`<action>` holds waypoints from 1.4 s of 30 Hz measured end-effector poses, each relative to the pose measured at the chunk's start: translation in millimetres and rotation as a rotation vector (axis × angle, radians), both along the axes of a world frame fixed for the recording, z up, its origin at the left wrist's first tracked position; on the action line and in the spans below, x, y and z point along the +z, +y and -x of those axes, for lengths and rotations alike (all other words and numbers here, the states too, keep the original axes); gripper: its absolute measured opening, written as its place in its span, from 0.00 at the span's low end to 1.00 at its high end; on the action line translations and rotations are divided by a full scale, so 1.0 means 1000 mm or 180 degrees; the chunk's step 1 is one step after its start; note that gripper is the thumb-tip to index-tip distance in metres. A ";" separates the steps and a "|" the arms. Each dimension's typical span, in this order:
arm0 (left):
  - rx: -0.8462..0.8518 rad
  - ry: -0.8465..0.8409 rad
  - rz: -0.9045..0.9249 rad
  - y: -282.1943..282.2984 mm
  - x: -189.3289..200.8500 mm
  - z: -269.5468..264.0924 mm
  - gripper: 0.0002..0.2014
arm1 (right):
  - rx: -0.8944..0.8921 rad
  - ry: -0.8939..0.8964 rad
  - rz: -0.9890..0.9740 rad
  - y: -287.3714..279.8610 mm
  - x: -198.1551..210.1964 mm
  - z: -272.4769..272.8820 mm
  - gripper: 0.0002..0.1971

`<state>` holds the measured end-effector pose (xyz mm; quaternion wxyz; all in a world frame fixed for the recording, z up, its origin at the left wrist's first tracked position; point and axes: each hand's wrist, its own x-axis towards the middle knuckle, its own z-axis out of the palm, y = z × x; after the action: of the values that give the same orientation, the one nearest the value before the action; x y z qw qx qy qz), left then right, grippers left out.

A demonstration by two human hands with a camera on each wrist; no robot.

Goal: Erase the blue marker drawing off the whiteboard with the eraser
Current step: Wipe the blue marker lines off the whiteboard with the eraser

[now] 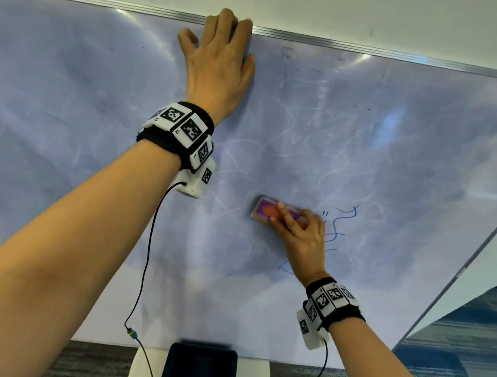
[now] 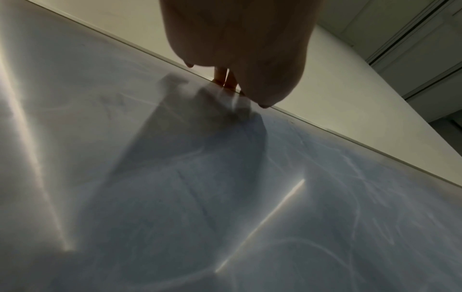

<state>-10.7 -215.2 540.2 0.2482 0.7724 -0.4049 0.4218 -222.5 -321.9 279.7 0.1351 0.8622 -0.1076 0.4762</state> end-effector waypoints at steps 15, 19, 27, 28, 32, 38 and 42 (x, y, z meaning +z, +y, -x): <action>0.0037 0.0099 0.0047 -0.004 0.002 0.005 0.21 | -0.0776 -0.2849 -0.2717 -0.014 0.020 0.000 0.24; -0.0020 0.0124 0.0009 -0.002 0.004 0.004 0.21 | -0.0497 -0.1757 -0.1999 0.032 -0.007 -0.028 0.23; -0.0072 0.0124 -0.0043 -0.001 0.003 0.002 0.22 | -0.0636 -0.1368 -0.1703 0.028 0.001 -0.023 0.19; -0.0081 0.0123 -0.0022 -0.001 0.003 0.001 0.22 | -0.0621 -0.1361 -0.1790 0.028 0.003 -0.024 0.21; -0.0056 0.0092 -0.0037 0.000 0.002 0.000 0.22 | -0.0569 -0.1842 -0.2703 0.031 0.008 -0.016 0.23; -0.0045 0.0039 -0.0097 0.002 0.003 -0.002 0.23 | -0.0653 -0.4352 -0.4570 0.011 -0.016 0.012 0.16; -0.0059 0.0067 -0.0079 0.002 0.003 -0.001 0.23 | -0.0714 -0.4353 -0.4620 0.016 -0.003 0.000 0.16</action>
<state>-9.9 -213.1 543.4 0.2467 0.7760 -0.4146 0.4063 -222.3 -306.0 276.3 -0.4703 0.2620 -0.5071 0.6731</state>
